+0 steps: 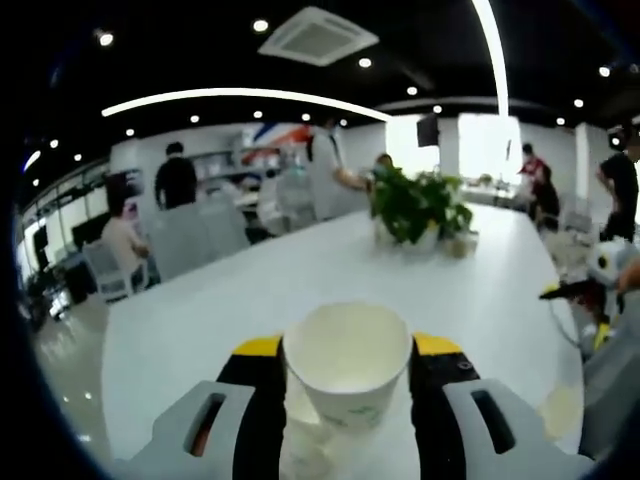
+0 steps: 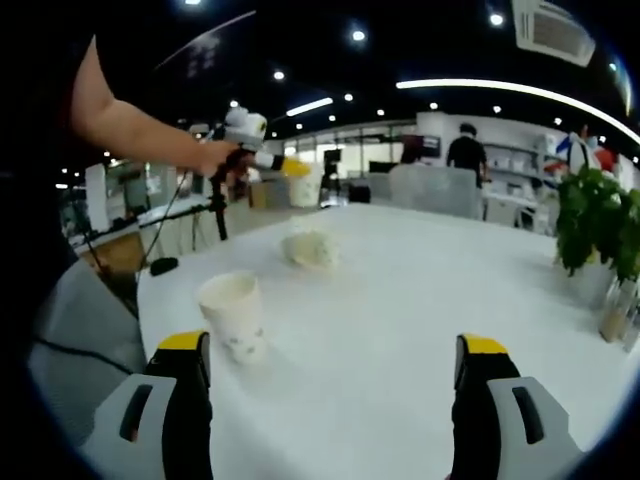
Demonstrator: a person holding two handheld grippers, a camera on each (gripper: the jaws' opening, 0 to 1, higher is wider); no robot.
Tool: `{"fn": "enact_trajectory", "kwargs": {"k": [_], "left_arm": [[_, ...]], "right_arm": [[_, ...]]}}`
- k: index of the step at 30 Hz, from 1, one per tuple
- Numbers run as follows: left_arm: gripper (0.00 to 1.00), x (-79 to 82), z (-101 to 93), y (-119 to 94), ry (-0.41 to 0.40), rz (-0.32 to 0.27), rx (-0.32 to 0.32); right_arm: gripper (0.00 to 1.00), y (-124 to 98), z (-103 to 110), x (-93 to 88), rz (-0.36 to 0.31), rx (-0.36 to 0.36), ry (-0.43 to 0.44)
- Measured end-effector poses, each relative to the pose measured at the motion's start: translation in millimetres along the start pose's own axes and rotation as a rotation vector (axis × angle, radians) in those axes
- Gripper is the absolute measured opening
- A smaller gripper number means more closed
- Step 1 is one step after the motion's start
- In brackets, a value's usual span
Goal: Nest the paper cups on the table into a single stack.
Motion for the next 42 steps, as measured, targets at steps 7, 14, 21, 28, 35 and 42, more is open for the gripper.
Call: {"fn": "enact_trajectory", "kwargs": {"k": [7, 14, 21, 28, 35, 42], "left_arm": [[0.46, 10.0, -4.8, 0, 0.006, -0.010, -0.007], [0.46, 12.0, -14.6, 0, 0.009, -0.009, -0.021], [0.46, 15.5, -23.4, 0, 0.010, -0.018, -0.036], [0.46, 15.5, -29.4, 3, 0.021, -0.021, -0.057], [0.45, 15.0, -44.3, 4, 0.031, -0.019, -0.079], [0.45, 13.7, -59.9, 3, 0.026, -0.025, -0.097]], "right_arm": [[1.00, -1, 0, 1.5, -0.009, -0.003, -0.004], [1.00, 0, 1, 2.2, -0.013, -0.001, -0.020], [1.00, -1, 1, 2.1, -0.017, -0.003, -0.015], [1.00, -3, 2, 2.3, -0.018, -0.006, -0.015], [1.00, -6, 1, 2.8, -0.022, -0.007, -0.010], [1.00, -8, 4, 2.2, -0.024, -0.001, -0.008]]}}
Point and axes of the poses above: the point that each gripper's makers call its tool centre point, and the gripper's own axes: y roughly forward along the fingers, z roughly to its left, x roughly out of its top, the point moved 7 cm from there along -y, roughly backward along the fingers, and after that the axes turned 9 degrees about -x, right-handed, at the moved point
